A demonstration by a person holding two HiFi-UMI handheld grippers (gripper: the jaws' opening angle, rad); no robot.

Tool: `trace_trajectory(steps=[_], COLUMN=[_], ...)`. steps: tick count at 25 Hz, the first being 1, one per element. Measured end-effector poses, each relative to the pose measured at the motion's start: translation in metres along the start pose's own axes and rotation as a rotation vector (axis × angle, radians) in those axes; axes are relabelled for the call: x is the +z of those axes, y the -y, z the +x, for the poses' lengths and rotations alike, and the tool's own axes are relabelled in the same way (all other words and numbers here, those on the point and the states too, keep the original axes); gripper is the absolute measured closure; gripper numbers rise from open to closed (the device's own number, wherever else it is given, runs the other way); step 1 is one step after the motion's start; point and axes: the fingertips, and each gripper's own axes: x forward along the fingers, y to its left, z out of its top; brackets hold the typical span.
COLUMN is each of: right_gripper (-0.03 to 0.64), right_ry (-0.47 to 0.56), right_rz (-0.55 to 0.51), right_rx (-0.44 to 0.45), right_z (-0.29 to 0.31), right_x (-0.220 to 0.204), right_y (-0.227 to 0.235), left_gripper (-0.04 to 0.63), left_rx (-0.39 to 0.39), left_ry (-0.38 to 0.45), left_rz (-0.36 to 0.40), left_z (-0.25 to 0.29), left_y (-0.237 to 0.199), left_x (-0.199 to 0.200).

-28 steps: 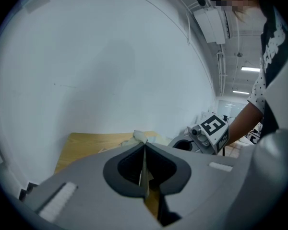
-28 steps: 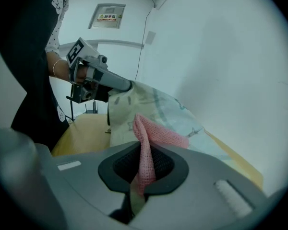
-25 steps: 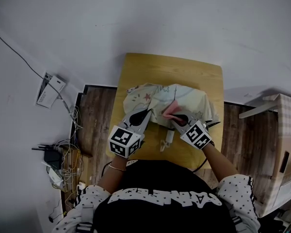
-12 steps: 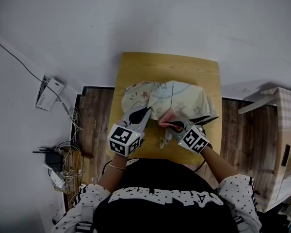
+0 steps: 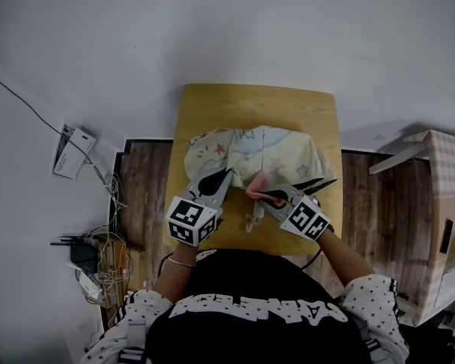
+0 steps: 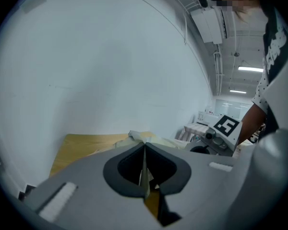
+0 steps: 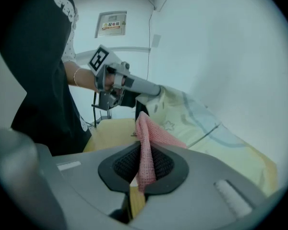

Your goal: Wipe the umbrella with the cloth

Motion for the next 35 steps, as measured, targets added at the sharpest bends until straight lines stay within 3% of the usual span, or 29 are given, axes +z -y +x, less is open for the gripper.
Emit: trace_trajectory(steps=[5,9,14,20,26,35], right_gripper=[0.584,0.584,0.584,0.584,0.584,0.584], right_ry=[0.155,0.208,0.203,0.110,0.003,-0.063], right_rz=[0.020,0.003,0.005,-0.015,-0.089,-0.080], right_rx=[-0.106,-0.230,-0.356,-0.477,-0.448,-0.357], right_z=[-0.036,-0.059,-0.072,-0.076,-0.061,-0.043], right_x=[0.046,0.068,0.069,0.047,0.027,0.002], right_y=[0.045,0.092,0.139,0.179,0.182,0.163], left_gripper=[0.594,0.594,0.594,0.594,0.594,0.594], left_rx=[0.010,0.011,-0.002,-0.010,-0.006,0.001], left_ry=[0.002,-0.004,-0.003,-0.006,-0.001,0.002], left_rz=[-0.001,-0.005,-0.004,-0.030,-0.047,-0.040], left_z=[-0.002,-0.003,-0.003,-0.003,-0.003,-0.001], left_y=[-0.002,-0.002,0.000,0.002,-0.003,-0.007], left_x=[0.000,-0.003,-0.003,-0.004,-0.002,-0.001])
